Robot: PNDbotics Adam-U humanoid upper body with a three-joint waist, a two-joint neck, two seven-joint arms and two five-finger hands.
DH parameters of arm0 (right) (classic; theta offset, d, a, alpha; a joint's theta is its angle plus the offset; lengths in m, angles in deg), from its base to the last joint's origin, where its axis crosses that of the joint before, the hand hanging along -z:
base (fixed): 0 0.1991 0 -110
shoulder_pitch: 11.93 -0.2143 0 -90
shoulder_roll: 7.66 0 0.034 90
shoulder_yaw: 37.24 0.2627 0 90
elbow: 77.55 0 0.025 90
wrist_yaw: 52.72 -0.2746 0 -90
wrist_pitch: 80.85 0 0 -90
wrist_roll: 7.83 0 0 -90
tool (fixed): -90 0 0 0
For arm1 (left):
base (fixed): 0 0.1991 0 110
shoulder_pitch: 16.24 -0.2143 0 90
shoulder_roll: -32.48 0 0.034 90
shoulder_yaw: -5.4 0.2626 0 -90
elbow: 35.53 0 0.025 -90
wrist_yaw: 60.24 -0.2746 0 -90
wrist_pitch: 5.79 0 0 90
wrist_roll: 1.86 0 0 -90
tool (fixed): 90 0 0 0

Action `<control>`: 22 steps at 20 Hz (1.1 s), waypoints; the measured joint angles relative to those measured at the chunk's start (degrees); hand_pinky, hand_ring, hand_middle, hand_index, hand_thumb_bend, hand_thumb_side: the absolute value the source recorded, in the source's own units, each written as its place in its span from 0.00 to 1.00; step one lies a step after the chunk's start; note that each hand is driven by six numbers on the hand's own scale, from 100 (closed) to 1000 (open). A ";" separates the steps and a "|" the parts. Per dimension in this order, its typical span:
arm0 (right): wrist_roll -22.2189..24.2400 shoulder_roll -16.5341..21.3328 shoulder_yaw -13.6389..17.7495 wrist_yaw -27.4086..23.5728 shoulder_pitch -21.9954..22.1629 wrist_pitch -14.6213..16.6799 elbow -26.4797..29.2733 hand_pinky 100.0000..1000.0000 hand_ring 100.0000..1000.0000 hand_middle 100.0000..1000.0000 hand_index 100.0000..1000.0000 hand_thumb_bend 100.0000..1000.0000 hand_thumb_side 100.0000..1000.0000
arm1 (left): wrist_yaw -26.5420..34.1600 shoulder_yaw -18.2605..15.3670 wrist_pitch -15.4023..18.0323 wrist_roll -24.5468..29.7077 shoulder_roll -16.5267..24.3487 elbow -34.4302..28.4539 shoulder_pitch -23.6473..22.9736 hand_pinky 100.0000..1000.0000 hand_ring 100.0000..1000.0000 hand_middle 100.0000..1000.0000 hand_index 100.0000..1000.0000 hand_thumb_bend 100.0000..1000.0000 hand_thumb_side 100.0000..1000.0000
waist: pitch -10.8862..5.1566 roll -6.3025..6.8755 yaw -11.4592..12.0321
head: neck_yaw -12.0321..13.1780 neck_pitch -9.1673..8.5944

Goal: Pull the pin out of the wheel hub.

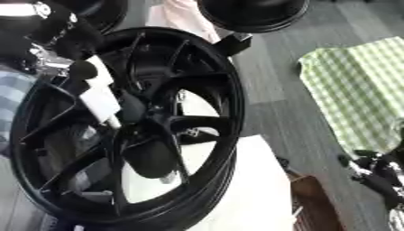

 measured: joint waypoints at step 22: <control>-0.04 0.03 0.01 0.33 -0.05 0.03 0.00 0.43 0.59 0.46 0.64 0.57 0.18 | 3.76 -1.15 -9.37 -7.42 4.33 -8.06 -5.93 0.62 0.57 0.58 0.81 0.64 0.53 | 0.23 0.25 -0.10 | 0.26 0.48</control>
